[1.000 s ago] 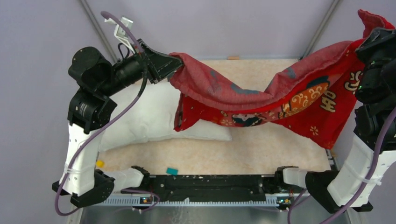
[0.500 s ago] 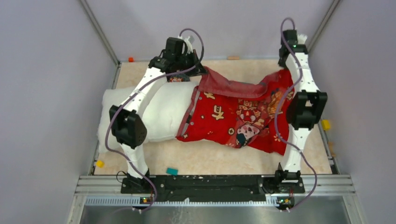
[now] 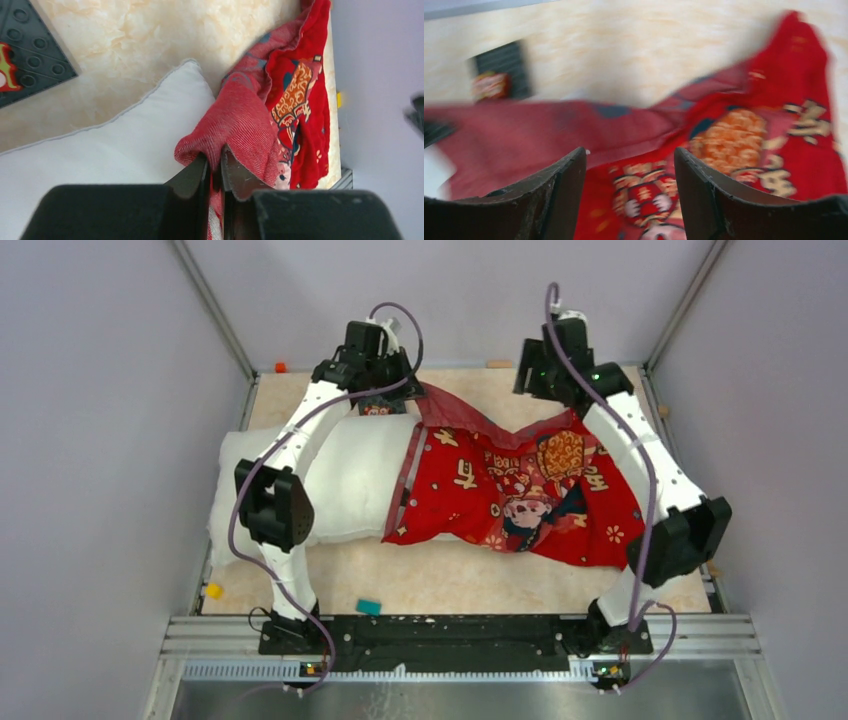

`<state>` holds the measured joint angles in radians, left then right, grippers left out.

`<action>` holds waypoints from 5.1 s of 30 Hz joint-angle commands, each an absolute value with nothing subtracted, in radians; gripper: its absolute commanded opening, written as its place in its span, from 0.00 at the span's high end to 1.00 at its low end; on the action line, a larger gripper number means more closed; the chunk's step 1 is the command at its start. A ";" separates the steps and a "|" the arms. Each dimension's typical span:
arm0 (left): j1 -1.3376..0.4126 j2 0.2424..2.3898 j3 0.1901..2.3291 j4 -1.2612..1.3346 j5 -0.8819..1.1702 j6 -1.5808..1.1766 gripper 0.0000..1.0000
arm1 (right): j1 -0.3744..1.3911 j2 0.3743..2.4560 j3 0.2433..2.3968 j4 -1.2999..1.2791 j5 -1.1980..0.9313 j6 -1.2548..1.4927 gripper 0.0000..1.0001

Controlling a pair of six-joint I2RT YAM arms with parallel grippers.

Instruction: Put the pillow into the pillowcase

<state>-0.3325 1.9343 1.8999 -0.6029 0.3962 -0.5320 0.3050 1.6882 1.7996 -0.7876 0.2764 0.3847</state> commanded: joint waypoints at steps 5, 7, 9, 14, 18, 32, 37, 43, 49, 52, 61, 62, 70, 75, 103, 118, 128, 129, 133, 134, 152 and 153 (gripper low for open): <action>-0.302 1.873 1.939 -0.543 0.349 -0.504 0.84 | 0.572 1.654 1.673 -0.612 0.195 0.345 0.35; -0.301 1.899 1.974 -0.556 0.348 -0.507 0.86 | 0.579 1.670 1.653 -0.668 0.284 0.379 0.35; -0.302 1.911 1.989 -0.559 0.362 -0.511 0.85 | 0.555 1.635 1.591 -0.693 0.362 0.421 0.35; -0.325 1.809 1.874 -0.542 0.319 -0.464 0.43 | 0.397 1.442 1.288 -0.650 0.410 0.521 0.34; -0.333 1.689 1.780 -0.544 0.262 -0.432 0.04 | 0.317 1.383 1.130 -0.628 0.433 0.549 0.32; -0.658 1.295 1.243 -0.594 0.043 -0.410 0.01 | 0.162 1.580 0.868 -0.388 0.387 0.597 0.32; -0.748 1.331 1.206 -0.579 -0.030 -0.435 0.18 | 0.125 1.654 0.887 -0.387 0.399 0.588 0.51; -0.841 1.424 1.276 -0.572 -0.018 -0.442 0.80 | 0.008 1.625 0.906 -0.465 0.495 0.551 1.00; -0.972 1.522 1.438 -0.567 0.073 -0.471 1.00 | -0.164 1.587 0.944 -0.559 0.494 0.555 1.00; -1.000 1.569 1.498 -0.573 0.089 -0.477 0.96 | -0.151 1.545 0.984 -0.591 0.423 0.550 0.85; -0.946 1.519 1.541 -0.652 -0.164 -0.436 0.48 | 0.193 1.332 1.142 -0.649 0.286 0.513 0.44; -0.933 1.507 1.537 -0.658 -0.175 -0.436 0.45 | 0.234 1.324 1.157 -0.638 0.243 0.512 0.43; -0.735 1.435 1.478 -0.669 -0.157 -0.389 0.22 | 0.546 1.405 1.220 -0.542 0.152 0.526 0.42; -0.692 1.539 1.505 -0.669 -0.218 -0.328 0.03 | 0.645 1.502 1.211 -0.516 0.180 0.570 0.42; -0.444 1.497 1.532 -0.686 -0.385 -0.290 1.00 | 0.522 1.287 0.954 -0.535 0.315 0.550 1.00; -0.399 1.363 1.707 -0.707 -0.299 -0.295 1.00 | 0.566 1.361 0.975 -0.481 0.253 0.530 1.00; -0.506 1.287 1.619 -0.592 0.106 -0.320 1.00 | 0.635 1.439 1.049 -0.443 0.232 0.597 1.00; -0.539 1.285 1.598 -0.584 0.103 -0.319 1.00 | 0.637 1.434 1.049 -0.449 0.247 0.611 1.00; -0.621 1.281 1.422 -0.545 0.073 -0.342 1.00 | 0.636 1.371 1.019 -0.507 0.330 0.640 1.00; -0.629 1.279 1.373 -0.540 0.051 -0.355 1.00 | 0.637 1.351 1.006 -0.524 0.350 0.641 1.00; -0.635 1.392 1.080 -0.594 -0.253 -0.415 1.00 | 0.695 0.969 0.773 -0.663 0.320 0.565 1.00; -0.634 1.404 1.092 -0.612 -0.278 -0.418 1.00 | 0.696 0.950 0.783 -0.678 0.351 0.583 1.00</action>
